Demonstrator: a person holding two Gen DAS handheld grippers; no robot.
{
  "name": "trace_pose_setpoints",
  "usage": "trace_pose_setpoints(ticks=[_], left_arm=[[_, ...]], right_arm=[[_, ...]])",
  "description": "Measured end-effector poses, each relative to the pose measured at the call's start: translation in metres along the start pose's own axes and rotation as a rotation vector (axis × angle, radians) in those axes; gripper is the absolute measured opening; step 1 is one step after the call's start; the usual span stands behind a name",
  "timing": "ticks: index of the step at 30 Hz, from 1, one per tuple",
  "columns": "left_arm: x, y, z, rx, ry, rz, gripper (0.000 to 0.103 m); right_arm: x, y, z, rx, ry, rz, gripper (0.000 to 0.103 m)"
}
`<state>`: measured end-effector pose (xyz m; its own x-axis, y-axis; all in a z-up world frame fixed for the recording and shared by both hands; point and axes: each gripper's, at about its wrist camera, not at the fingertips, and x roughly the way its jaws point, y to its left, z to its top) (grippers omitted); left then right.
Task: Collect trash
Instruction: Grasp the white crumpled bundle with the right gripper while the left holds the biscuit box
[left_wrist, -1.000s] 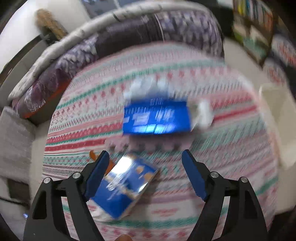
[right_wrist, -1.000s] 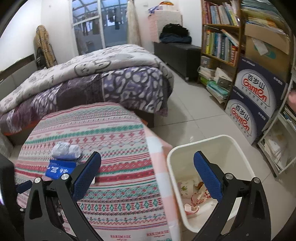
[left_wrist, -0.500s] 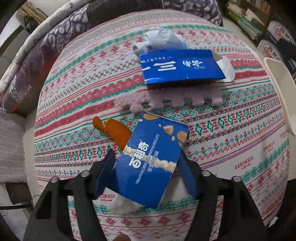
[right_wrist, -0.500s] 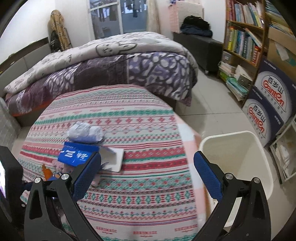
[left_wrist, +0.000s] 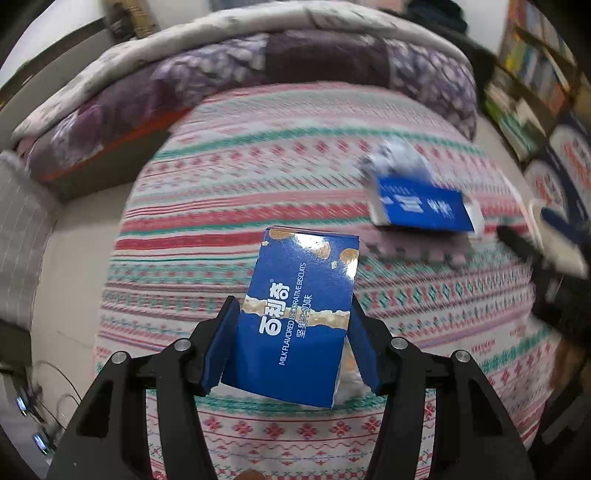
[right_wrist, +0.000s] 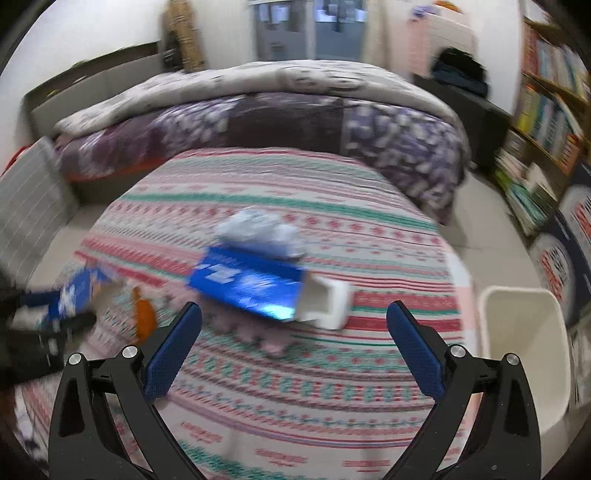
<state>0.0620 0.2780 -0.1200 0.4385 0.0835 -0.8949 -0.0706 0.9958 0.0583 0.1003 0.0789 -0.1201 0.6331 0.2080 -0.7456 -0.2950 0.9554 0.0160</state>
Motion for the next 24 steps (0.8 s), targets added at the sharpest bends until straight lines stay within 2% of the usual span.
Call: trace_pose_setpoints(ticks=[7, 12, 17, 19, 24], left_arm=[[-0.018, 0.041, -0.001, -0.121, -0.049, -0.009, 0.057], [-0.021, 0.061, -0.008, -0.165, -0.053, -0.004, 0.057], [-0.020, 0.073, -0.013, -0.194, -0.046, -0.007, 0.057], [-0.019, 0.076, -0.014, -0.197, -0.044, -0.005, 0.057], [-0.017, 0.079, -0.016, -0.204, -0.039, -0.005, 0.057]], right_arm=[[0.010, 0.064, -0.017, -0.226, 0.061, 0.218, 0.096], [0.019, 0.099, -0.033, -0.262, 0.140, 0.327, 0.096], [0.033, 0.125, -0.049, -0.268, 0.214, 0.327, 0.096], [0.038, 0.130, -0.051, -0.278, 0.226, 0.300, 0.096], [0.053, 0.133, -0.056, -0.261, 0.271, 0.294, 0.096]])
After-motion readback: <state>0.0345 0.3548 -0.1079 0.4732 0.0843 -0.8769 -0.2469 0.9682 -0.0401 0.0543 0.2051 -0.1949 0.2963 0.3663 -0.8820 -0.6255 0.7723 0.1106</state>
